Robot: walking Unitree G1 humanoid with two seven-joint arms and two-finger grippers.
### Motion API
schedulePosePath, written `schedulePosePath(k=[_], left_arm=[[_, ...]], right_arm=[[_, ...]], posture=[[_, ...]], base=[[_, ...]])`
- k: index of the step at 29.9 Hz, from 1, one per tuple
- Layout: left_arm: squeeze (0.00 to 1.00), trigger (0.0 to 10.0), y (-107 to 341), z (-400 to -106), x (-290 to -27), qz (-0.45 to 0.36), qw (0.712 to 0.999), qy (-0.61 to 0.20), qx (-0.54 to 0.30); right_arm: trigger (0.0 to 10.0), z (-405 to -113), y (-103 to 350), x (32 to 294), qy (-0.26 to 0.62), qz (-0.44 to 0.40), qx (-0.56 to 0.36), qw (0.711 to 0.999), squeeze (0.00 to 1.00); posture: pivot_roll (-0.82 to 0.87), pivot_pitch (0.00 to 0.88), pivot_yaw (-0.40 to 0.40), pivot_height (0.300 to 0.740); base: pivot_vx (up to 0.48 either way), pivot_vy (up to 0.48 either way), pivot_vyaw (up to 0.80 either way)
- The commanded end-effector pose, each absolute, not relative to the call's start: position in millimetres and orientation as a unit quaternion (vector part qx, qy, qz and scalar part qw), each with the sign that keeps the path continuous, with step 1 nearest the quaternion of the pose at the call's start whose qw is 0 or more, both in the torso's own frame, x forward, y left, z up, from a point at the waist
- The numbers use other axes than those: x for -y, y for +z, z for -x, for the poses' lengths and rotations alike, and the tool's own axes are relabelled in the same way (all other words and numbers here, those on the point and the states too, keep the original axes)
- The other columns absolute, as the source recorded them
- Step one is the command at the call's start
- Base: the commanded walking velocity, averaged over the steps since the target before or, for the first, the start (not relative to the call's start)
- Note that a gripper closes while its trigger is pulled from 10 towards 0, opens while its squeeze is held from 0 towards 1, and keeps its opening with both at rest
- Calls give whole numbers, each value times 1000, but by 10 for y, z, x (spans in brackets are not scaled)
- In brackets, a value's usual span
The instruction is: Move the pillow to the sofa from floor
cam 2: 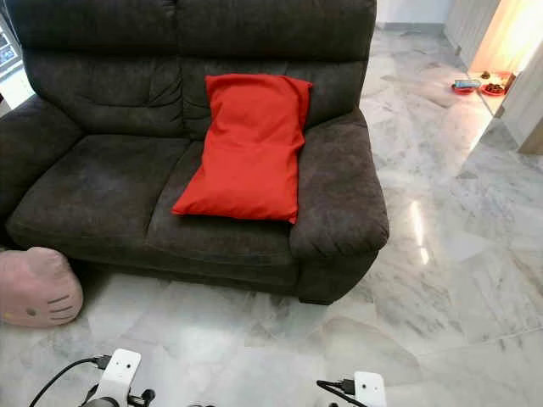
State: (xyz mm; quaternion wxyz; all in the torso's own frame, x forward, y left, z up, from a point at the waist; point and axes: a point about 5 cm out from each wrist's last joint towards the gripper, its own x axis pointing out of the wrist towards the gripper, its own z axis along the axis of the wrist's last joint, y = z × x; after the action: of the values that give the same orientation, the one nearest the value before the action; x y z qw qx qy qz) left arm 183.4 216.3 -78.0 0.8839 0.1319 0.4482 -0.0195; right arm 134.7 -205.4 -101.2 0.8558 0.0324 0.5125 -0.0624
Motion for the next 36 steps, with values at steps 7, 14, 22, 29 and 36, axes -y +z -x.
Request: schedulePosePath(k=[7, 14, 22, 29, 36], left_arm=[[0, 10000, -775, -1826, -2211, -125, 884, -8, -451], [0, 10000, -775, -1829, -2207, -122, 884, -7, -452], [0, 10000, -778, -1827, -2198, -119, 884, -7, -453], [0, 10000, -780, -1827, -2189, -117, 884, -5, -453], [0, 10000, -781, -1824, -2190, -116, 884, -4, -452]], right_arm=[[10000, -1351, -1012, 2047, -72, -46, -510, 856, 0], [10000, -1363, -1005, 2072, -73, -44, -511, 856, 0], [10000, -1364, -1010, 2050, -70, -44, -515, 853, 0], [10000, -1381, -1007, 2032, -67, -44, -512, 855, 0], [10000, -1377, -1007, 2031, -64, -44, -510, 857, 0]], posture=[[74, 49, 12, 740], [72, 62, 9, 740], [73, 68, 4, 740], [76, 75, 0, 740], [78, 79, -1, 740]], base=[[0, 0, 0], [0, 47, 0], [0, 166, -355], [0, 39, -114], [0, 40, 0]])
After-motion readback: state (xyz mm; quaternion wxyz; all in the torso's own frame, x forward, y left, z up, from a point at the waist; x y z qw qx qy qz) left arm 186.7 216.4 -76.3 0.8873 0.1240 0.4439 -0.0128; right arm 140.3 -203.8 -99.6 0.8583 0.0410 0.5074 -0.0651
